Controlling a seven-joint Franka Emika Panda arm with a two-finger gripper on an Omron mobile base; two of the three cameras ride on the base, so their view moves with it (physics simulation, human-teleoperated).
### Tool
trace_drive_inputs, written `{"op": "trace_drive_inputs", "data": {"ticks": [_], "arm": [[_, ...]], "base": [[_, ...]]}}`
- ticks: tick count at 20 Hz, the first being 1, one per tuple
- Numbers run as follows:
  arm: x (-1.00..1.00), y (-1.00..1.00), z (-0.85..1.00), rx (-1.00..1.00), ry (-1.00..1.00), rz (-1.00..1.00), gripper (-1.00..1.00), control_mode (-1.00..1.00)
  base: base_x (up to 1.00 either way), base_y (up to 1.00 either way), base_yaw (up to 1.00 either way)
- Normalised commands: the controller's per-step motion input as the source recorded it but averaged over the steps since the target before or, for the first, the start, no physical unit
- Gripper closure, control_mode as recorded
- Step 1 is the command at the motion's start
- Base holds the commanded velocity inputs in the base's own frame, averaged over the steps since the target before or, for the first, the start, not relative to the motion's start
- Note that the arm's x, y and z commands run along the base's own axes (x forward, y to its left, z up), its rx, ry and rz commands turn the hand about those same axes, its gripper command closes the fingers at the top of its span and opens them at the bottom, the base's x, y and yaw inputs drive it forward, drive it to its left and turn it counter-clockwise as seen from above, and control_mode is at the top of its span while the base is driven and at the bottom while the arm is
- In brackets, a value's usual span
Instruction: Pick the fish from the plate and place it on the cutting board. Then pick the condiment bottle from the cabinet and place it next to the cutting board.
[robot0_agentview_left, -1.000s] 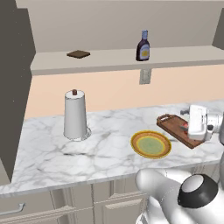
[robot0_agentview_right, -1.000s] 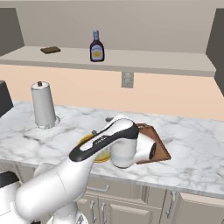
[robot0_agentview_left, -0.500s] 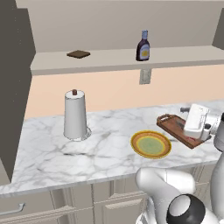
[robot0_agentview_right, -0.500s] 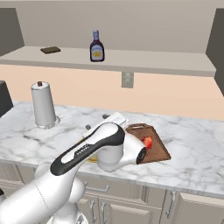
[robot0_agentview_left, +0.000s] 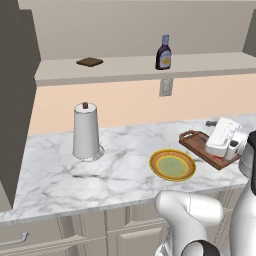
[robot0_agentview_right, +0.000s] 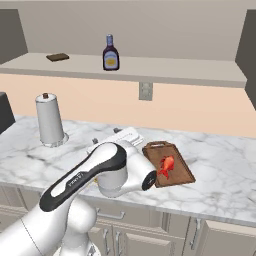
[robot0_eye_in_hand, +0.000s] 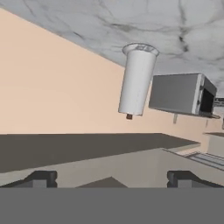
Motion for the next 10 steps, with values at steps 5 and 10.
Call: {"op": "trace_drive_inputs", "data": {"ticks": [5, 10], "arm": [[-0.04, 0.04, 0.23, 0.00, 0.00, -0.03, -1.00, -1.00], [0.00, 0.01, 0.28, 0.00, 0.00, -0.05, -1.00, -1.00]], "base": [[0.00, 0.00, 0.00], [0.00, 0.00, 0.00]]}}
